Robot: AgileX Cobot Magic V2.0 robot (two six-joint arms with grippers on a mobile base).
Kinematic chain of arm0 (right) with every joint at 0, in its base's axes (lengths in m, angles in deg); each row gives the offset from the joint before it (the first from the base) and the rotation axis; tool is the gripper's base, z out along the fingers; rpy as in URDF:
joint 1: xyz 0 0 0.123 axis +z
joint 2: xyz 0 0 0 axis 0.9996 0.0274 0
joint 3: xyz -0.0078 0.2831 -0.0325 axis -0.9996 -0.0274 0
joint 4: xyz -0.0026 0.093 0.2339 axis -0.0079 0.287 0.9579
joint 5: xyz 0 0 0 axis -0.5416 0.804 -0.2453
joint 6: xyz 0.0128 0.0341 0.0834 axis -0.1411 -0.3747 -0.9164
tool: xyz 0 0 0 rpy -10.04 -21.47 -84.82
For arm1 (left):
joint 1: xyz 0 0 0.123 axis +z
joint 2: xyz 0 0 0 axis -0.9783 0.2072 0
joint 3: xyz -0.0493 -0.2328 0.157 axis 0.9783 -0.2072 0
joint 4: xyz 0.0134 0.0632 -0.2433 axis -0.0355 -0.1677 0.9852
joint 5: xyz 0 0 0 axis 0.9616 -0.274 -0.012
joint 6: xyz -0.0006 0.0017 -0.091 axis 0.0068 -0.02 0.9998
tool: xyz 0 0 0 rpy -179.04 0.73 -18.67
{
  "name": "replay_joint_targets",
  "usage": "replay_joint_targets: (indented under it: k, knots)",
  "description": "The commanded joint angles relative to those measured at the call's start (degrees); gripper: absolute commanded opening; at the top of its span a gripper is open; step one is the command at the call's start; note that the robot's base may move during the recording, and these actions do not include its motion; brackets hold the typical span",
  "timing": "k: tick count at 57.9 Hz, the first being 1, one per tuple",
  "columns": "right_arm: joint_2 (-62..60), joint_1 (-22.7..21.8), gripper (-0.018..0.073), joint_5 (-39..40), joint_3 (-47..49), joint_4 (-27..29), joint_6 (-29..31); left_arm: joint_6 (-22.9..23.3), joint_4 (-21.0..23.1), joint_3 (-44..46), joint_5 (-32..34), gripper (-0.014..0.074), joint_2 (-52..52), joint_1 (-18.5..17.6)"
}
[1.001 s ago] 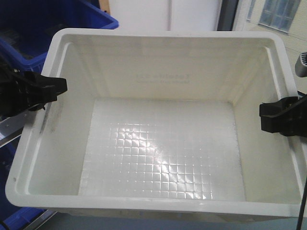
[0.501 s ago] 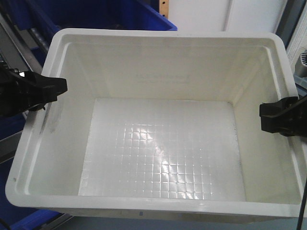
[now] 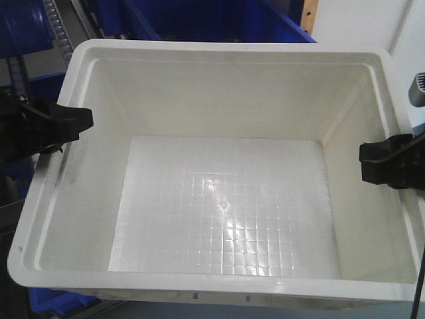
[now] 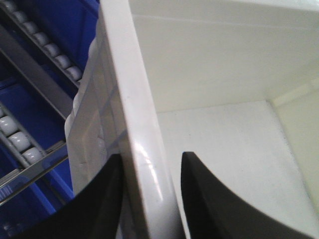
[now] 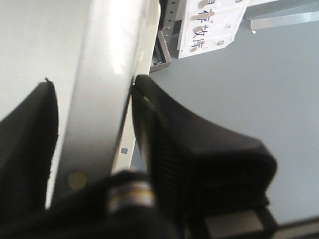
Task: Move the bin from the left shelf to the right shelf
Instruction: 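Carry the tote with both grippers while driving toward the blue-bin shelves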
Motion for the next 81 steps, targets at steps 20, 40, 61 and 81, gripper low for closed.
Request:
replay_joint_targets:
  k: [20,40,61,81]
  knots:
    - [-1.0,0.2,-0.0004,8.6,2.5,4.2,-0.6,-1.4,6.1,2.5,-1.0,-0.0003,-2.1,-1.1]
    - [-1.0,0.2,-0.0004,8.6,2.5,4.2,-0.6,-1.4,6.1,2.5,-1.0,-0.0003,-2.1,-1.1]
    - [-1.0,0.2,-0.0004,8.6,2.5,4.2,-0.6,-1.4,6.1,2.5,-1.0,-0.0003,-2.1,-1.1]
    - [-1.0,0.2,-0.0004,8.6,2.5,4.2,-0.6,-1.4,6.1,2.5,-1.0,-0.0003,-2.1,-1.1]
